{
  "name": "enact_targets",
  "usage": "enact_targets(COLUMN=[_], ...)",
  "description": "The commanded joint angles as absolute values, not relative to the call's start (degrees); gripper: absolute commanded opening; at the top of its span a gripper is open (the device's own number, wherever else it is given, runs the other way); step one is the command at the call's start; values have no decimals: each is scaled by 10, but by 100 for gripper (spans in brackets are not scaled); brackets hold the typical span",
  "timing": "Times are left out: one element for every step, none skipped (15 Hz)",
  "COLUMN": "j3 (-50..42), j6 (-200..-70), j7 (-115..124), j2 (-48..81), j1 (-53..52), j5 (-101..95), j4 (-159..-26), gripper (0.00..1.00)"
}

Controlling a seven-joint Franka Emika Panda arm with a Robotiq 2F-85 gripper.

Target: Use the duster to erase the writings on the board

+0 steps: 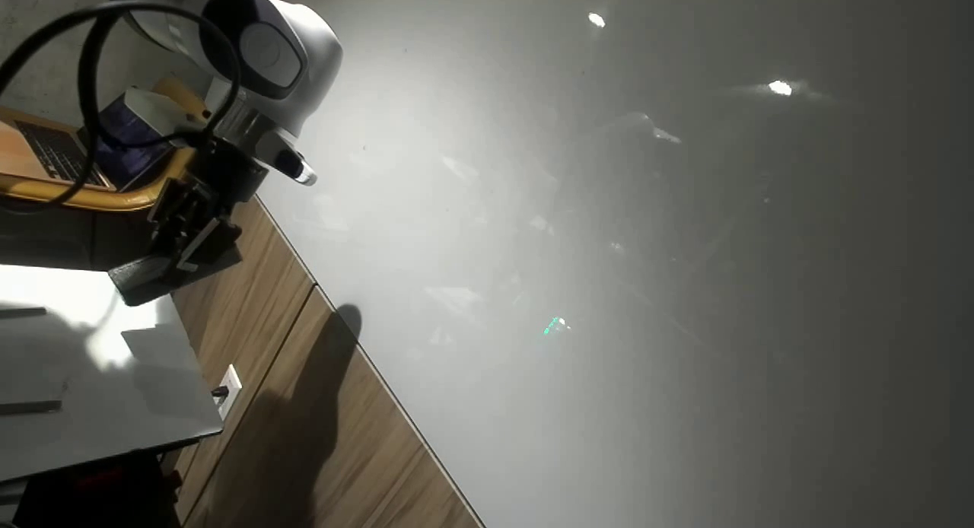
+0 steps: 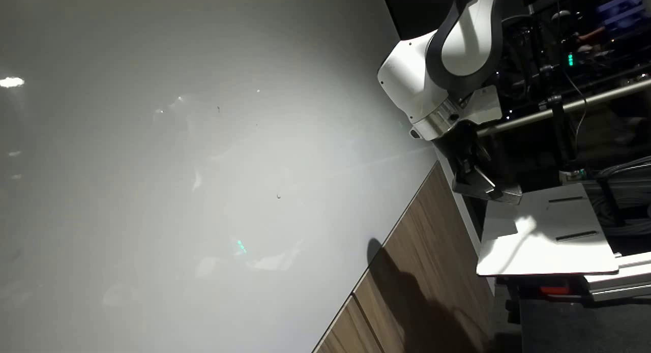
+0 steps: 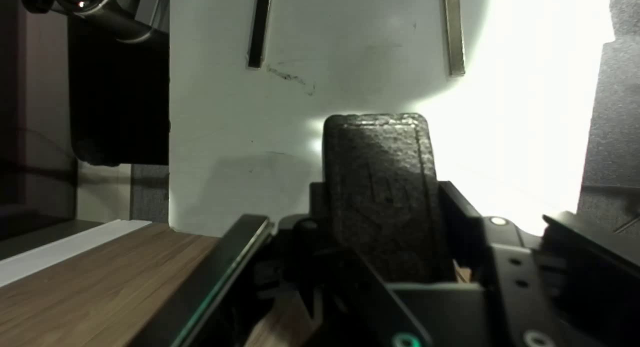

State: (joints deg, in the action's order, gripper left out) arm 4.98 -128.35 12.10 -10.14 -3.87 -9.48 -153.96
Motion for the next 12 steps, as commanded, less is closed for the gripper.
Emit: enact_targets(j3=[49, 48, 47, 46, 45, 44, 42, 40, 38, 36, 34, 32], j6=[-1299, -1302, -1308, -1315, -1322, -1328, -1333, -1336, -1339, -1340, -1341, -1342], j7=[146, 146, 145, 144, 144, 145, 145, 144, 143, 143, 143, 142], j2=[-76, -70, -62, -55, -47, -39, -31, -25, -17, -10, -4, 2], j1=[-27, -26, -25, -25, -24, -23, -22, -21, -21, -20, -20, -20], j5=[-95, -92, -91, -90, -91, -93, -95, -95, -96, -97, -98, -99], j4=[-1536, -1535, -1535, -1535, -1536, -1538, -1538, -1539, -1538, -1538, -1538, -1538], gripper=[30, 30, 30, 30, 30, 30, 30, 30, 30, 30, 30, 30])
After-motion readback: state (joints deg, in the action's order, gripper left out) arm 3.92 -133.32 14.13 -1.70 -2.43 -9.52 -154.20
